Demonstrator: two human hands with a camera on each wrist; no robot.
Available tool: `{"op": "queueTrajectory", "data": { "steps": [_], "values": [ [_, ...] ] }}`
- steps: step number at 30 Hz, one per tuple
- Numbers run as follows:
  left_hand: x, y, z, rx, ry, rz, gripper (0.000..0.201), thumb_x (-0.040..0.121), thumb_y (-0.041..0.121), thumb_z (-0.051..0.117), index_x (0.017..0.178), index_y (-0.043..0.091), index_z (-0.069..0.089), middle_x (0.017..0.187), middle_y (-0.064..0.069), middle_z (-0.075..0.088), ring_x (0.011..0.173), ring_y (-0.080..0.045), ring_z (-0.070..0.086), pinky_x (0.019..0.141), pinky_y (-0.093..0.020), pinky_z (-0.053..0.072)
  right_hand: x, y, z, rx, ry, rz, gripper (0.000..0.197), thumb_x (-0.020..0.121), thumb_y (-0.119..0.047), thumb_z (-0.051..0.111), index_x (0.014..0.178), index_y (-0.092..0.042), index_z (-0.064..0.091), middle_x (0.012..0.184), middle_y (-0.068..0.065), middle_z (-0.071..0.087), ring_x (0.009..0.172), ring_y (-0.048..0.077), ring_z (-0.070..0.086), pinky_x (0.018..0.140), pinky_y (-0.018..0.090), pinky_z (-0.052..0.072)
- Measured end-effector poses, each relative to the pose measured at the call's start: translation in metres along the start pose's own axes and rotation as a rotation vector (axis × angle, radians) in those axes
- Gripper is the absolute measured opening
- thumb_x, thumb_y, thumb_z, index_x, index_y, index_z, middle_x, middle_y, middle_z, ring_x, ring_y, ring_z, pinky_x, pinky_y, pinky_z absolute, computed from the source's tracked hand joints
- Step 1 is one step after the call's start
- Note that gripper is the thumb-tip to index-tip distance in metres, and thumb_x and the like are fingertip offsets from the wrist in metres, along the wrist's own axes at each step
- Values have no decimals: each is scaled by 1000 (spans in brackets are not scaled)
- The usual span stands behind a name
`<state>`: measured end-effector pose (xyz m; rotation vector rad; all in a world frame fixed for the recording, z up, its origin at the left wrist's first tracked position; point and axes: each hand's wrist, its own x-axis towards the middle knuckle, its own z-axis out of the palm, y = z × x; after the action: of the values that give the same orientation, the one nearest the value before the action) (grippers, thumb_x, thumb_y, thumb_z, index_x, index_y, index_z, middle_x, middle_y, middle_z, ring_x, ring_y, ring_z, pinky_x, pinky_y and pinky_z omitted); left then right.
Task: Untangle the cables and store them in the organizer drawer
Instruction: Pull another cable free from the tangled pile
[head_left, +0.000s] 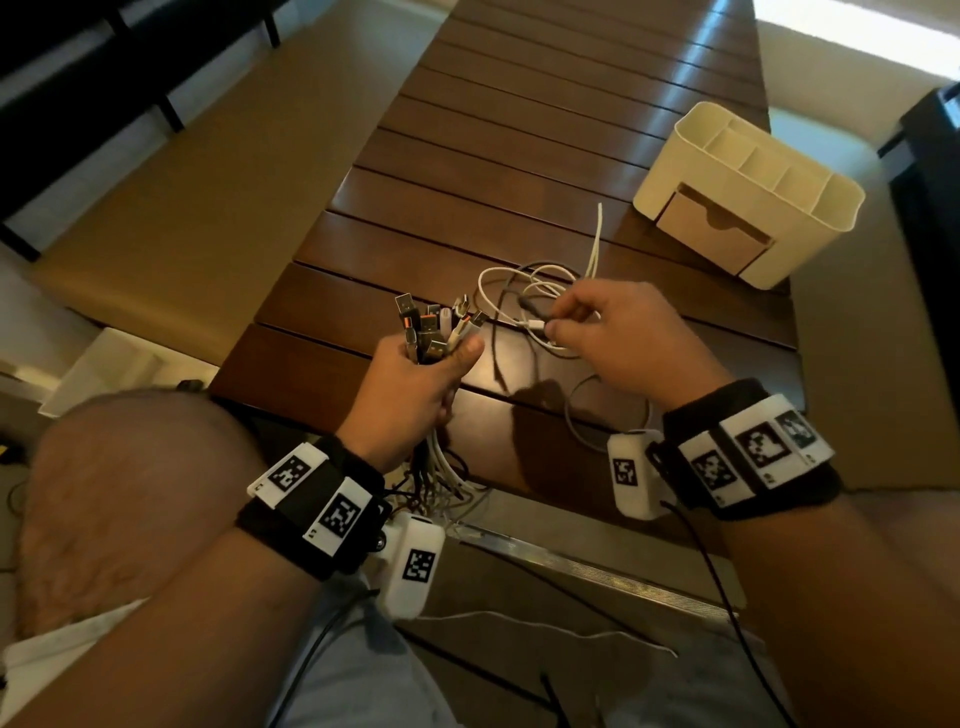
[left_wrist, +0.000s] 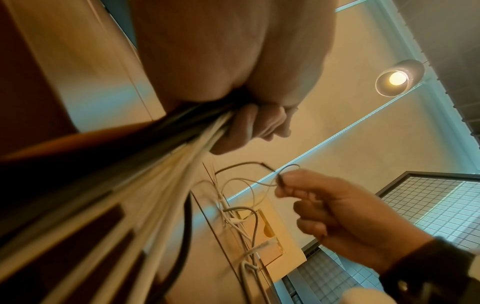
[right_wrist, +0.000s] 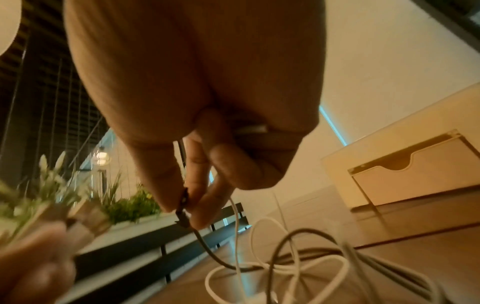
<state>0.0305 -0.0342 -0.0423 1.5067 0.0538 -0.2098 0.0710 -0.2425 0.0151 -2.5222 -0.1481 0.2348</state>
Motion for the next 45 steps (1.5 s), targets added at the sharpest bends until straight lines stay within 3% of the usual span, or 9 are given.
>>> {"op": "queueTrajectory", "data": {
  "steps": [3,9,12,15,23,31,35,38,45],
  "values": [
    [0,0,1,1,25,14,26,97,24,62,74,15,55,54,2,39,44,-8,35,41,-18,34,-4,-7,-10,91,-26,-44,4,91,-31,68,94,-30,71,87,-13,66,78,1,60,63,17,40],
    [0,-2,1,-27,49,26,27,97,24,62,70,20,58,52,4,40,42,-9,35,41,-22,34,-8,-5,8,78,-322,-42,14,92,-43,65,104,-42,70,103,-17,71,93,-2,64,77,18,48],
    [1,-4,-2,-36,34,22,35,97,26,62,62,31,60,51,6,41,41,-9,36,43,-24,36,-8,11,-8,72,-191,53,11,95,-39,61,91,-37,70,89,-12,71,88,13,66,72,28,51],
    [2,-4,-1,-40,28,11,35,96,27,62,63,33,61,52,6,40,41,-9,36,43,-24,37,-8,43,-24,-23,-53,206,12,95,-35,63,89,-26,69,90,-7,66,84,10,61,62,23,40],
    [5,-10,0,-42,41,5,25,95,30,63,76,17,55,53,4,38,42,-13,33,45,-26,35,-12,85,-12,-245,-96,482,28,84,-45,74,96,-22,62,95,0,59,87,19,55,71,32,43],
    [4,-12,-2,-67,59,-1,23,94,31,64,76,18,56,51,3,38,43,-15,32,46,-27,33,-10,66,-9,-316,-233,348,11,93,-38,65,90,-28,61,100,0,59,87,16,54,69,29,42],
    [4,-13,-3,-73,47,-5,29,97,29,62,69,23,57,51,4,38,42,-15,33,47,-29,34,-21,29,0,-227,-328,107,9,94,-36,64,99,-29,67,96,-8,59,86,8,56,71,26,47],
    [4,-12,-2,-64,50,-7,28,97,29,63,71,21,56,51,3,38,42,-15,34,46,-28,36,-25,8,25,-248,-435,-94,21,97,-27,58,117,-33,66,106,-7,64,99,13,58,87,34,51],
    [2,-13,-3,-83,69,8,27,94,29,65,68,23,57,51,2,37,40,-12,34,43,-25,34,-1,-14,55,-453,-390,-248,41,96,-23,49,134,-38,50,109,5,60,95,27,60,77,45,56]
  ]
}}
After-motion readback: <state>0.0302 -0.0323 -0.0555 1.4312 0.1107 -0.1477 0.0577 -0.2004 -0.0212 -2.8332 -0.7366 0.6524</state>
